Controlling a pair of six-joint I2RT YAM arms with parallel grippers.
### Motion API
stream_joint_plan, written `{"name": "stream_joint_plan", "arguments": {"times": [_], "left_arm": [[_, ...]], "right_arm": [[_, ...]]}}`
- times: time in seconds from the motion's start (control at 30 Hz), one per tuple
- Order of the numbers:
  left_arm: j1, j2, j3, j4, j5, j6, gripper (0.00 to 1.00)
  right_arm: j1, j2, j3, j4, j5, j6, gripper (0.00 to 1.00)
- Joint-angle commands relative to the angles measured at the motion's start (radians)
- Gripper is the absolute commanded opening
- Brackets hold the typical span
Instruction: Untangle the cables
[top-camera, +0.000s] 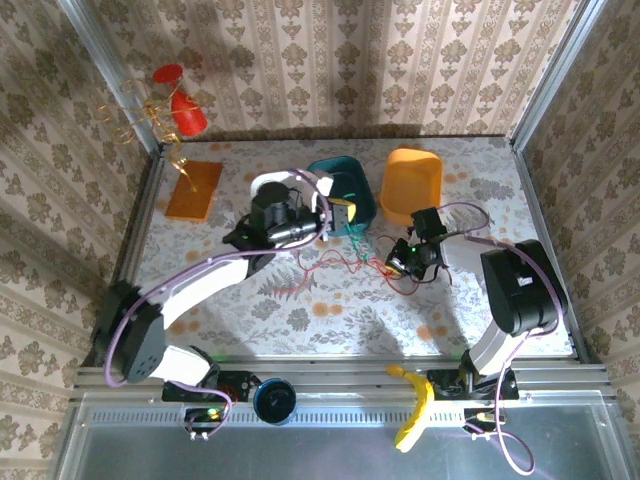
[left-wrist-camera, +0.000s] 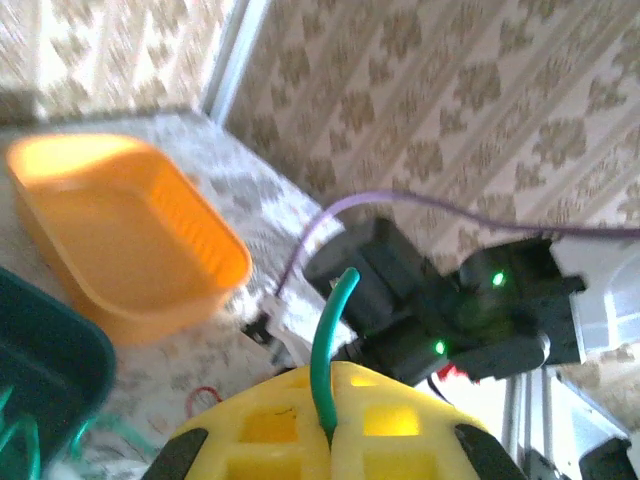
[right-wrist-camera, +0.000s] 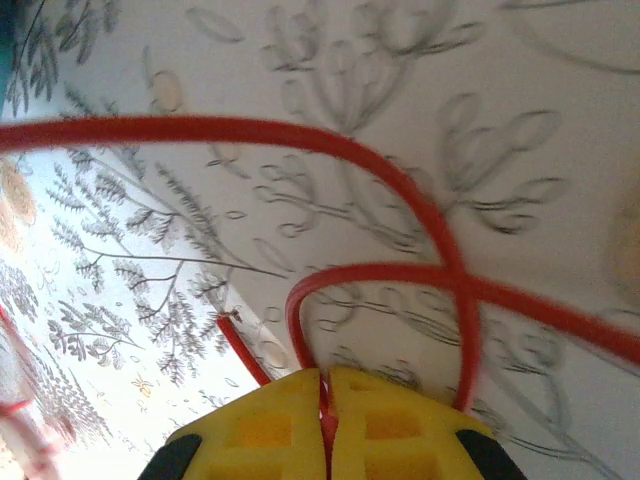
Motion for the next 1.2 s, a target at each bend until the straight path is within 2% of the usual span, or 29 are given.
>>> {"name": "stream_joint_plan", "arguments": {"times": [0.0,0.3,0.43,0.5,0.57,0.6,0.67,0.8,0.9,1.0,1.17], "left_arm": [[0.049,-0.079,-0.037,-0.072,-0.078,0.035,0.0],[0.071,-0.161,0.03,-0.217,-0.065,0.113,0.0],[0.057,-0.148,0.059,-0.266,-0.027,0.136,0.0],[0.026,-0.118,0.063,-0.283,-0.018,0.154,0.0],[-0.008,-0.08,0.064,-0.293,-0.02,0.166,0.0],[-0.021,-0.064,0.062,-0.292,-0.026,0.168,0.0],[-0.043,-0.033,0.053,-0.269,-0.036,0.163,0.0],[-0.053,0.014,0.043,-0.208,-0.026,0.131,0.0],[-0.056,0.035,0.052,-0.204,-0.018,0.132,0.0],[-0.059,0.044,0.056,-0.2,-0.013,0.129,0.0],[-0.061,0.045,0.06,-0.198,-0.014,0.123,0.0]], "right_arm": [[-0.029,-0.002,-0.063,-0.044,0.084,0.028,0.0],[-0.059,-0.053,-0.116,-0.03,0.108,0.071,0.0],[-0.05,-0.104,-0.099,-0.031,0.055,-0.011,0.0],[-0.028,-0.158,-0.094,-0.016,0.023,-0.06,0.11],[0.012,-0.219,-0.08,-0.03,0.03,-0.114,0.34],[0.03,-0.245,-0.071,-0.048,0.049,-0.135,0.4],[0.067,-0.307,-0.049,-0.088,0.099,-0.18,0.47],[0.129,-0.35,-0.019,-0.141,0.156,-0.239,0.52],[0.154,-0.351,-0.006,-0.134,0.118,-0.281,0.53],[0.189,-0.322,0.028,-0.138,0.078,-0.317,0.54],[0.24,-0.23,0.095,-0.171,0.082,-0.352,0.58]]}}
